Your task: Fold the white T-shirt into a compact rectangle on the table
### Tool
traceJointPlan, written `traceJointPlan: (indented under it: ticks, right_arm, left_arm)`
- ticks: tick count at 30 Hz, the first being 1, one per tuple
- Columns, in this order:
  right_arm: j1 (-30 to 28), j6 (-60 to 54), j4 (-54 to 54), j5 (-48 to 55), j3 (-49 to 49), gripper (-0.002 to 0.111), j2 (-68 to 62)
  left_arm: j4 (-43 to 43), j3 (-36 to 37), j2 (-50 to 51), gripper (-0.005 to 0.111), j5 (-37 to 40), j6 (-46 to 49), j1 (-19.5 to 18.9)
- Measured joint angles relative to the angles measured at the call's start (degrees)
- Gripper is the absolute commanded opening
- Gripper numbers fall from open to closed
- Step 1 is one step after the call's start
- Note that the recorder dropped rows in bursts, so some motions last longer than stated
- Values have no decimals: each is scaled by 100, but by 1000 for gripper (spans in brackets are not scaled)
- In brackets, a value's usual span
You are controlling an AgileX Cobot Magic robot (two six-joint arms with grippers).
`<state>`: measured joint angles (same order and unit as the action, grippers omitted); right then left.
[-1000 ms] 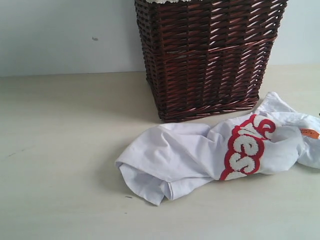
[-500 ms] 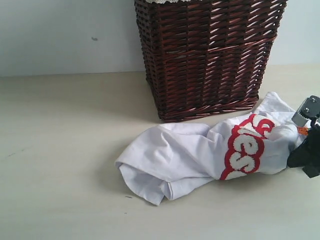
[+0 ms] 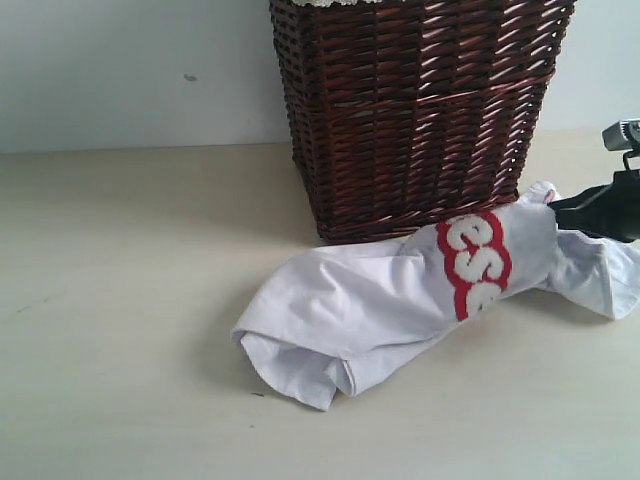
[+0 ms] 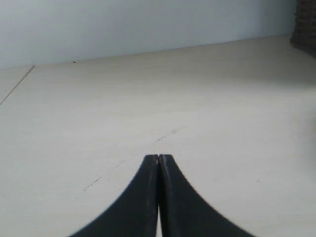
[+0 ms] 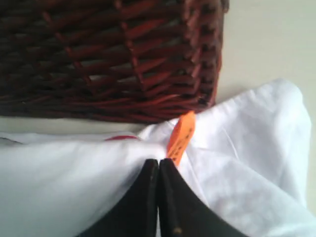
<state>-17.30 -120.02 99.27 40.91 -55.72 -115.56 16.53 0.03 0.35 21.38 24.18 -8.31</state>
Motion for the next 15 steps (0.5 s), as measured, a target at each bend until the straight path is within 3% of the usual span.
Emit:
traceJointPlan:
  ticks: [5,11,14,15]
  right_arm:
    - [0,0,26,-645,-9,0,-144]
    - [0,0,2,-247,-9,0,221]
    - [0,87,-539,212,-36,8,719]
    - [0,194,-929,333,-36,16,873]
  left_arm:
    - [0,0,0,0,0,0,0]
    - [0,0,0,0,0,0,0]
    - [0,0,0,0,0,0,0]
    - [0,0,0,0,0,0,0]
